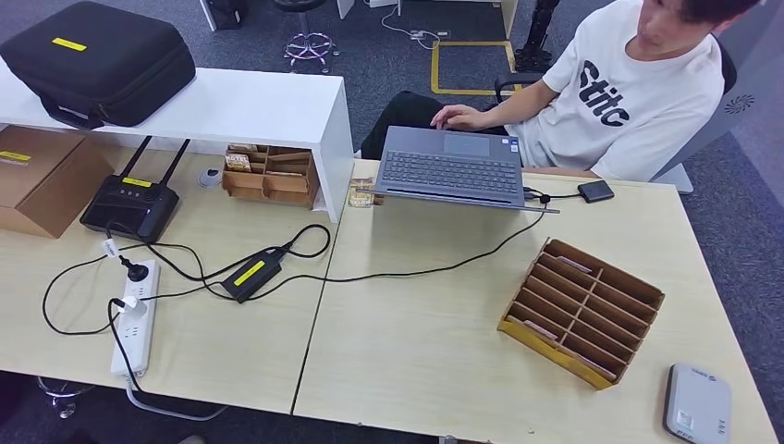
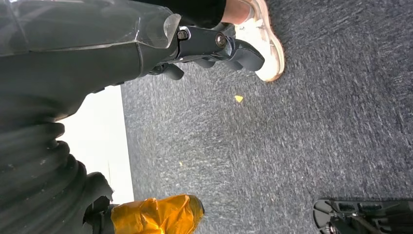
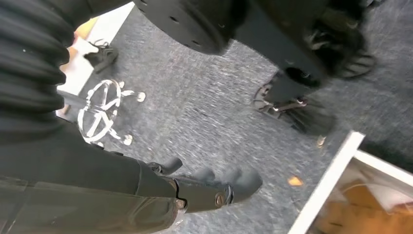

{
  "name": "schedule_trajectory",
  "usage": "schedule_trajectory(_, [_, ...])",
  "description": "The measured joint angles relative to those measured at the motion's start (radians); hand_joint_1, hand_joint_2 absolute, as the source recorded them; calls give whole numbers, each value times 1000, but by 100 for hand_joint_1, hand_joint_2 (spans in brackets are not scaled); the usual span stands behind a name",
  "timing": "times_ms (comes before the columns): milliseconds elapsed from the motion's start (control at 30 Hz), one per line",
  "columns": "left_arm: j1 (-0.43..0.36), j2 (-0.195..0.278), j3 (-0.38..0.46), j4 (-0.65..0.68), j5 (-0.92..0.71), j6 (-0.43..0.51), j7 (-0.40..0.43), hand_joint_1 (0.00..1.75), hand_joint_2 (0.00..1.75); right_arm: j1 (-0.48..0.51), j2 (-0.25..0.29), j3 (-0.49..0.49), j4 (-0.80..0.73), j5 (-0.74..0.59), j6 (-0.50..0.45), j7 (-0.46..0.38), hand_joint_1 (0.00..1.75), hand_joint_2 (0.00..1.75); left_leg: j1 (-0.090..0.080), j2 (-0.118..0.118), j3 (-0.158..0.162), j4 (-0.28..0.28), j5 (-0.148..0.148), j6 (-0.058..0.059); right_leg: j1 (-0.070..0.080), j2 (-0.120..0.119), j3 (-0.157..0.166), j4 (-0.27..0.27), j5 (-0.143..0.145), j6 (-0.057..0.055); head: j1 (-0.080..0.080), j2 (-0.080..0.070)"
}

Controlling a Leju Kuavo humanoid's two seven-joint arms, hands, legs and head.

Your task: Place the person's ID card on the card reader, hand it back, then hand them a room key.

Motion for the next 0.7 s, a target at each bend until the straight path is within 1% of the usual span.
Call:
schedule_trajectory(67, [0, -1, -2, 0, 10, 7, 2, 0, 175, 10, -2, 0, 2, -23, -133, 5, 0, 175, 0, 0, 0, 0, 0, 0, 0, 1, 0, 0, 0, 0, 0, 0])
schedule_trajectory(100, [0, -2, -2, 0, 15, 10, 3, 0, 175, 10, -2, -2, 1, -35, -190, 12, 0, 175, 0, 1, 0, 0, 0, 0, 0, 1, 0, 0, 0, 0, 0, 0])
schedule_trajectory(133, [0, -2, -2, 0, 18, 12, 3, 0, 175, 7, -2, -5, 0, -42, -213, 21, 0, 175, 0, 1, 0, 0, 0, 0, 0, 1, 0, 0, 0, 0, 0, 0])
schedule_trajectory(167, [0, -2, -2, 0, 19, 11, 2, 0, 175, 3, -4, -7, -1, -41, -196, 29, 0, 175, 0, 1, 0, 0, 0, 0, 0, 1, 0, 0, 0, 0, 0, 0])
schedule_trajectory(267, [0, -2, -4, 0, 12, 2, -1, 0, 175, -2, -11, 8, 0, -7, -20, 29, 0, 175, 0, 1, 1, 0, 0, 0, 0, 1, 0, 0, 0, 0, 0, 0])
schedule_trajectory(300, [-1, -1, -4, 0, 11, -1, -1, 0, 175, 0, -12, 16, 2, -1, 12, 24, 0, 175, 0, 1, 1, 0, 0, 0, 0, 1, 0, 0, 0, 0, 0, 0])
schedule_trajectory(333, [-1, -1, -4, 0, 13, -1, 1, 0, 175, 2, -11, 22, 4, -3, 3, 20, 0, 175, 0, 1, 1, 0, 0, 0, 0, 1, 0, 0, 0, 0, 0, 0])
schedule_trajectory(367, [-1, -1, -5, 0, 17, 2, 3, 0, 175, 5, -10, 24, 5, -10, -38, 19, 0, 175, 0, 0, 1, 0, 0, -1, -1, 1, 0, 0, 0, 0, -1, 0])
schedule_trajectory(433, [0, -1, -4, 0, 27, 9, 7, 0, 175, 4, -7, 23, 3, -34, -181, 26, 0, 175, 0, 0, 0, 0, 0, -1, 0, 1, 0, 1, 0, 0, -1, 0])
schedule_trajectory(467, [0, -1, -4, 0, 30, 11, 7, 0, 175, 0, -7, 22, 1, -42, -228, 33, 0, 175, 0, 1, 1, 0, 0, -1, 0, 1, 0, 1, 0, 0, -1, 0])
schedule_trajectory(500, [0, -1, -4, 0, 31, 12, 7, 0, 175, -5, -8, 20, 0, -45, -244, 41, 0, 175, 0, 1, 1, 0, 0, -1, 0, 1, 0, 0, 0, 0, 0, 0])
schedule_trajectory(533, [0, -2, -4, 0, 29, 11, 7, 0, 175, -8, -10, 20, 0, -40, -217, 47, 0, 175, 0, 1, 1, 0, 0, -1, 0, 1, 0, 0, 0, 0, 0, 0])
schedule_trajectory(633, [-1, -1, -6, 0, 18, 0, 7, 0, 175, -10, -15, 33, 4, -19, -26, 35, 0, 175, 0, 1, 1, 0, 0, -1, 0, 1, 0, 0, 0, 0, 0, 0])
schedule_trajectory(667, [-2, -1, -6, 0, 16, -2, 7, 0, 175, -8, -14, 38, 6, -23, 4, 29, 0, 175, 0, 1, 1, 0, 0, -1, 0, 1, 0, 0, 0, 0, 0, 0])
schedule_trajectory(700, [-2, 0, -6, 0, 17, -2, 7, 0, 175, -5, -13, 40, 8, -35, -14, 27, 0, 175, 0, 0, 1, 0, 0, -1, 0, 0, 0, 0, 0, 0, -1, 0])
